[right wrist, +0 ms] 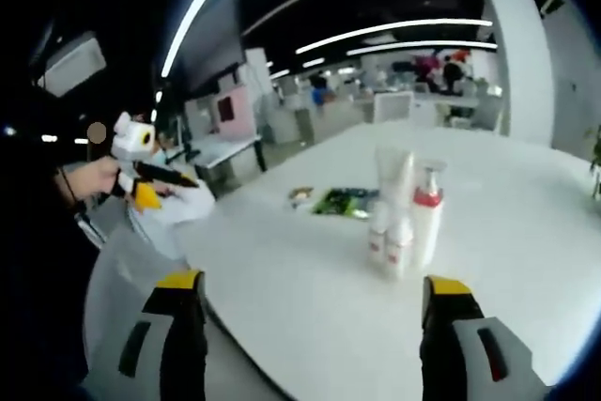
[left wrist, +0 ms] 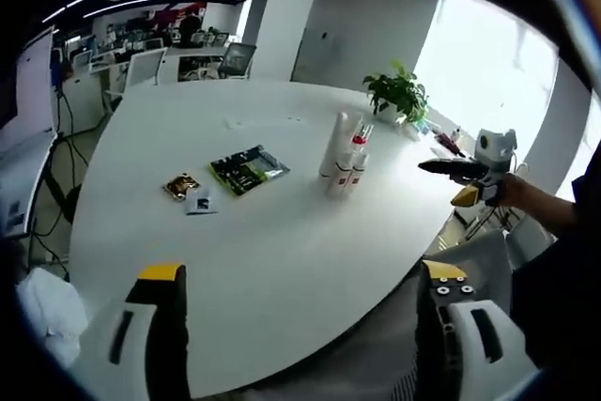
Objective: Arrange the skincare products in the storage area until every visible bottle or jar stands upright without overlapping.
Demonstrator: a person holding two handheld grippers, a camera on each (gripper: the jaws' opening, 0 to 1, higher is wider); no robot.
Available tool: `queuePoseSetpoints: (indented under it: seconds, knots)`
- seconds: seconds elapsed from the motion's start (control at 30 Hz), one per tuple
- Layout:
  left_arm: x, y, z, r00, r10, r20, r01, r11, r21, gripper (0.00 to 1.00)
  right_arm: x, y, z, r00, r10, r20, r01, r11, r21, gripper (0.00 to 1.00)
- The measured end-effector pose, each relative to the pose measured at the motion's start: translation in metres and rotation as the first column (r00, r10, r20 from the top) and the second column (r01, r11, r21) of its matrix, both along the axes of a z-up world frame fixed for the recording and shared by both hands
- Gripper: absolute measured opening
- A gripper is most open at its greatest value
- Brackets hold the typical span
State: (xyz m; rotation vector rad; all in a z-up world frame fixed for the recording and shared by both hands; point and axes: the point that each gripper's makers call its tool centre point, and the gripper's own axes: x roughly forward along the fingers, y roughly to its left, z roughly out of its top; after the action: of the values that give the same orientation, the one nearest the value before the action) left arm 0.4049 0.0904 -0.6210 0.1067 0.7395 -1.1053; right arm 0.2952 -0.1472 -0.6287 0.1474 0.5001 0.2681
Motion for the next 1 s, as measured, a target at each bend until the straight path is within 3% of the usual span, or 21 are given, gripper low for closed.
queuePoseSetpoints:
  seconds: [0.4, 0.8, 1.0]
  knots:
    - [0.014, 0.003, -0.012, 1.000, -0.005, 0.007, 0.005, 0.999, 0.036, 0.93, 0.001, 0.008, -0.004, 1.000, -0.007, -0.002, 0.007, 1.000, 0.024, 0.92]
    - [0.040, -0.029, -0.011, 0.996, -0.063, 0.065, 0.060, 0.997, 0.046, 0.87, -0.007, 0.000, -0.008, 0.998, -0.055, -0.019, 0.055, 0.998, 0.023, 0.91]
    - [0.052, -0.050, -0.012, 0.986, -0.124, 0.112, 0.116, 0.991, 0.071, 0.83, -0.012, -0.007, -0.012, 0.996, -0.089, -0.027, 0.089, 0.995, 0.032, 0.91]
